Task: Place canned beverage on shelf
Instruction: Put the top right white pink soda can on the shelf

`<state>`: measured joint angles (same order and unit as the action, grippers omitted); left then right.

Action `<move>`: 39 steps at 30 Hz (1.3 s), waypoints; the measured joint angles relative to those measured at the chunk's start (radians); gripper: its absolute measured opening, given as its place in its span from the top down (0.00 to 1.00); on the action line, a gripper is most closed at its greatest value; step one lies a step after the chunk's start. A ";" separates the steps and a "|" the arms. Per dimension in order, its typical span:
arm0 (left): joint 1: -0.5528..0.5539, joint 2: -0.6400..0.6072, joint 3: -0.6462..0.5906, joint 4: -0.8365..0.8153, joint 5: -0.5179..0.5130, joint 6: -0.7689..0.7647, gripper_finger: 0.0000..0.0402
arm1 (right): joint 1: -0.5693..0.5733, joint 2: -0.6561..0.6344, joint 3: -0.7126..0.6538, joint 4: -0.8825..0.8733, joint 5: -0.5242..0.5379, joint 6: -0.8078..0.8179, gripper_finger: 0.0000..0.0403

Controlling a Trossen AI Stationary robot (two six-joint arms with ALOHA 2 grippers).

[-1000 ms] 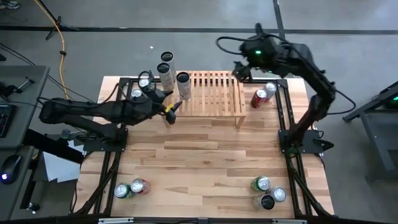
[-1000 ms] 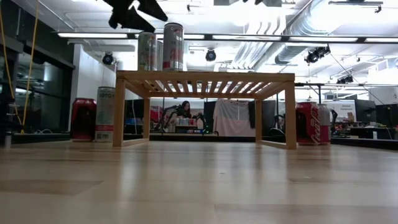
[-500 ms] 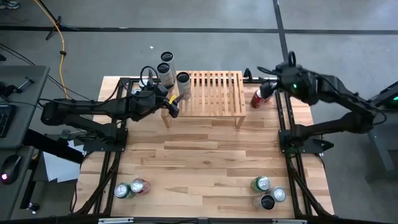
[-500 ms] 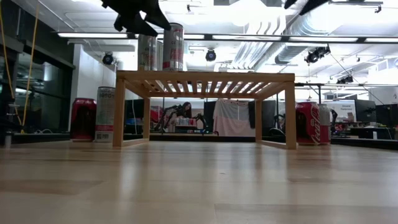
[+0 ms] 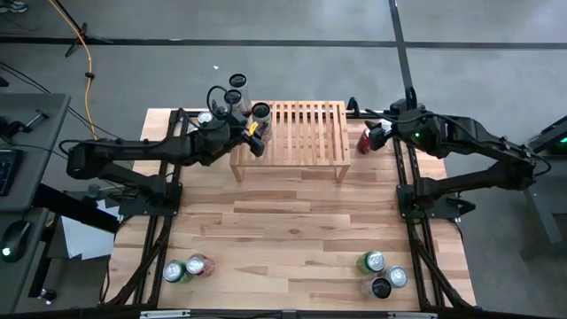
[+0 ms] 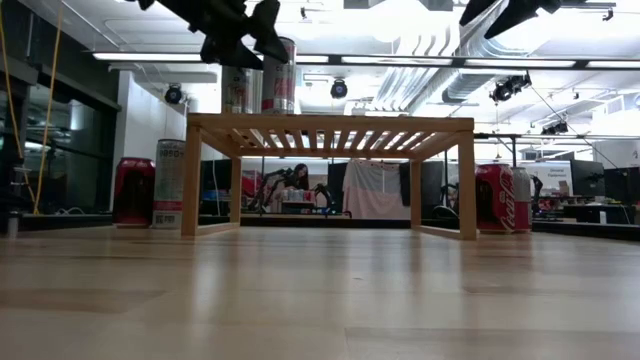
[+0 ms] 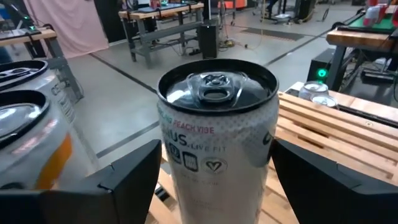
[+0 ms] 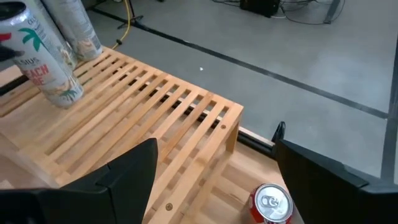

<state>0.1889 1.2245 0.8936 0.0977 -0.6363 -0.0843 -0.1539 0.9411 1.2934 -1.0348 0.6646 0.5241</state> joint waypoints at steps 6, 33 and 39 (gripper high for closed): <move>0.002 0.033 0.000 0.046 0.003 0.008 0.27 | 0.000 0.001 0.000 0.003 0.000 -0.007 0.23; 0.066 0.040 0.082 0.059 -0.125 0.037 0.46 | 0.000 0.002 0.001 0.015 0.001 0.037 0.23; 0.066 0.040 0.082 0.056 -0.116 0.031 0.46 | 0.000 0.016 0.001 0.016 0.004 0.036 0.23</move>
<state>0.2550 1.2640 0.9760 0.1535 -0.7521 -0.0537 -0.1543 0.9574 1.2945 -1.0191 0.6688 0.5603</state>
